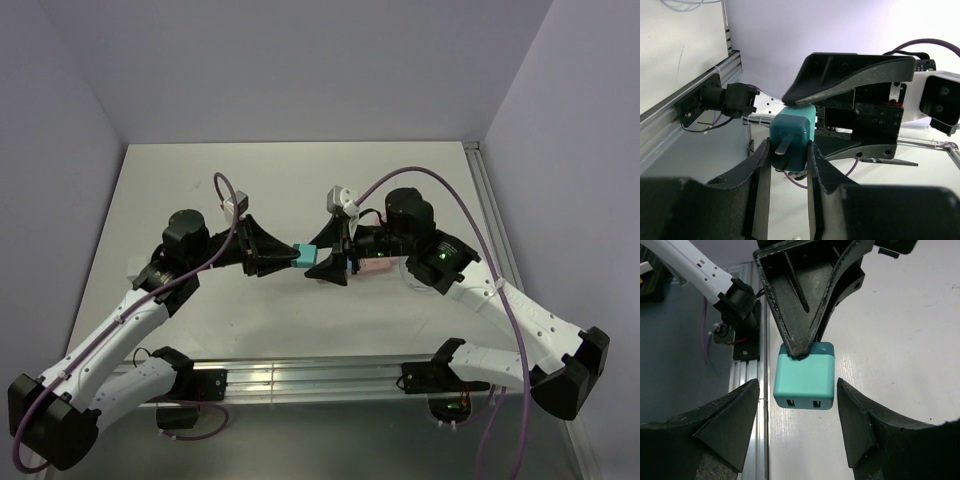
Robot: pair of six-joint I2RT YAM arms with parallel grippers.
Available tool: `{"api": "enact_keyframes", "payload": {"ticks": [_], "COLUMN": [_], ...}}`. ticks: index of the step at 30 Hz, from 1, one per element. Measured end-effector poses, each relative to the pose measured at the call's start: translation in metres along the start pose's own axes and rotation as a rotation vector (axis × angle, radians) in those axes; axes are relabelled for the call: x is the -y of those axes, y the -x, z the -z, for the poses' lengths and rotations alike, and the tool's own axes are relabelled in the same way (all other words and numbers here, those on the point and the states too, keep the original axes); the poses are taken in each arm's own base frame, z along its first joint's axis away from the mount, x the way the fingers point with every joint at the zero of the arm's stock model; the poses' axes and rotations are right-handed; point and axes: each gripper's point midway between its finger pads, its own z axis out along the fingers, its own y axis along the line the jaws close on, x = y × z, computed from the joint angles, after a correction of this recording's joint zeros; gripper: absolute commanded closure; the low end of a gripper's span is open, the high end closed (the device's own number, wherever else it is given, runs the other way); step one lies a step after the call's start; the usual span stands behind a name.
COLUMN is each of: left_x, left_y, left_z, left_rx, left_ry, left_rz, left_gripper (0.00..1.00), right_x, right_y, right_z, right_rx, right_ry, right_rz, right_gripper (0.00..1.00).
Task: Insert the plug
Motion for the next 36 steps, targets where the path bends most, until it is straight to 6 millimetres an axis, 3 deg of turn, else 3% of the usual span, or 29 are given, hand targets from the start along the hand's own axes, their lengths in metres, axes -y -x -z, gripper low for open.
{"api": "enact_keyframes", "payload": {"ticks": [13,16,18,19,20,21,23,24,25,26,31,36], "left_x": [-0.001,-0.003,-0.003,-0.002,-0.002,-0.002,-0.003,-0.005,-0.007,-0.01,-0.041,-0.073], "left_y": [-0.001,-0.002,-0.002,-0.002,-0.002,-0.001,0.0,0.001,0.002,0.005,0.022,0.051], "left_z": [0.0,0.0,0.001,0.001,0.001,0.001,0.002,0.002,0.002,0.002,0.006,0.024], "left_rx": [-0.007,-0.006,-0.007,-0.006,-0.007,-0.005,0.0,0.003,0.009,0.021,0.119,0.303], "left_ry": [-0.009,-0.012,-0.016,-0.019,-0.02,-0.021,-0.019,-0.013,-0.007,0.003,0.135,0.275], "left_rz": [0.003,0.008,0.015,0.015,0.017,0.016,0.011,0.008,0.0,-0.017,-0.052,-0.097], "left_gripper": [1.0,0.99,0.99,0.99,0.99,0.99,0.78,0.62,0.33,0.24,0.06,0.07], "right_x": [0.006,0.006,0.006,0.006,0.006,0.006,0.008,0.009,0.011,0.013,0.038,0.063], "right_y": [-0.003,-0.003,-0.003,-0.003,-0.003,-0.003,-0.003,-0.004,-0.006,-0.008,-0.02,-0.035], "right_z": [0.0,0.0,0.0,0.0,-0.001,-0.002,-0.003,-0.004,-0.005,-0.005,-0.004,0.006], "right_rx": [-0.008,-0.009,-0.007,-0.006,-0.006,-0.006,-0.01,-0.014,-0.02,-0.029,-0.137,-0.292], "right_ry": [-0.041,-0.041,-0.04,-0.039,-0.038,-0.037,-0.039,-0.043,-0.049,-0.061,-0.198,-0.307], "right_rz": [0.004,0.004,0.0,-0.003,-0.007,-0.01,-0.02,-0.025,-0.032,-0.044,-0.107,-0.049], "right_gripper": [0.44,0.57,0.77,0.92,1.0,1.0,1.0,1.0,1.0,1.0,1.0,1.0]}}
